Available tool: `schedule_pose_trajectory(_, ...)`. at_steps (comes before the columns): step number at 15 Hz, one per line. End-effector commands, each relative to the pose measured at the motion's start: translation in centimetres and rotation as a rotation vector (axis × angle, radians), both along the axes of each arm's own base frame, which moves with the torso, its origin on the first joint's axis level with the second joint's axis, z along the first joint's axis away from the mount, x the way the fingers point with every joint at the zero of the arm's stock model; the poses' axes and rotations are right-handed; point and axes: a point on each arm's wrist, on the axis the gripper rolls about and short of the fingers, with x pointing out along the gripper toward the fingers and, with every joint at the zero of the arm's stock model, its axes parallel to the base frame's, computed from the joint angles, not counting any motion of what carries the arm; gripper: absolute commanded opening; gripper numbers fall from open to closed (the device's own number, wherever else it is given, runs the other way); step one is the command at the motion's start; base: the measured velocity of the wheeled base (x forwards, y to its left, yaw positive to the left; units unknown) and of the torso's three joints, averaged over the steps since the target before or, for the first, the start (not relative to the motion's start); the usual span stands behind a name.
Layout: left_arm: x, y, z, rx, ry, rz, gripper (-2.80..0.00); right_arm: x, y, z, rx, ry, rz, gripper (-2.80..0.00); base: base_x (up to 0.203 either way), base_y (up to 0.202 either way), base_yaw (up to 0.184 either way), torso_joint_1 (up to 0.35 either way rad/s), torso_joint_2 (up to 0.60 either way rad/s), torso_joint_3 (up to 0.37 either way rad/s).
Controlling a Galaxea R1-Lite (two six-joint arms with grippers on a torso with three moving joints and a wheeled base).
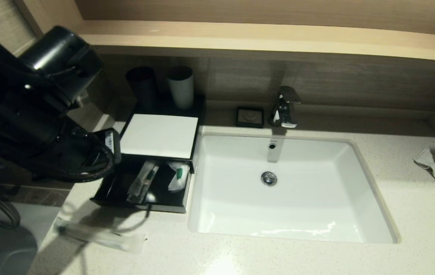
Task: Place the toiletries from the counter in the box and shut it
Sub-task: Pick up the bathroom toiletry
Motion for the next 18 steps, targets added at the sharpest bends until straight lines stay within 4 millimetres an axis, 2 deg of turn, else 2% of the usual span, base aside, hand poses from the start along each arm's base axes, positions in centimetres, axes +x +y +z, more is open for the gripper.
schedule_pose_trajectory(1,-1.4,0.4,-0.8,-0.056,0.032,0.118,-2.8,0.0,0.0,0.0,0.0,0.0,0.0,-2.8,0.0,0.0,0.0,0.0,0.0,0.0)
schedule_pose_trajectory(4,-2.3,0.9,-3.0,-0.076,0.102,0.242,-2.8,0.0,0.0,0.0,0.0,0.0,0.0,-2.8,0.0,0.0,0.0,0.0,0.0,0.0)
schedule_pose_trajectory(8,-3.7,1.7,-4.7,-0.112,0.148,0.343,-2.8,0.0,0.0,0.0,0.0,0.0,0.0,-2.8,0.0,0.0,0.0,0.0,0.0,0.0)
schedule_pose_trajectory(11,-4.7,1.8,-6.2,-0.136,0.138,0.335,-2.8,0.0,0.0,0.0,0.0,0.0,0.0,-2.8,0.0,0.0,0.0,0.0,0.0,0.0)
schedule_pose_trajectory(14,-5.5,1.4,-8.6,-0.135,0.145,0.303,-2.8,0.0,0.0,0.0,0.0,0.0,0.0,-2.8,0.0,0.0,0.0,0.0,0.0,0.0)
schedule_pose_trajectory(18,-5.6,1.2,-9.5,-0.168,0.173,0.381,-2.8,0.0,0.0,0.0,0.0,0.0,0.0,-2.8,0.0,0.0,0.0,0.0,0.0,0.0)
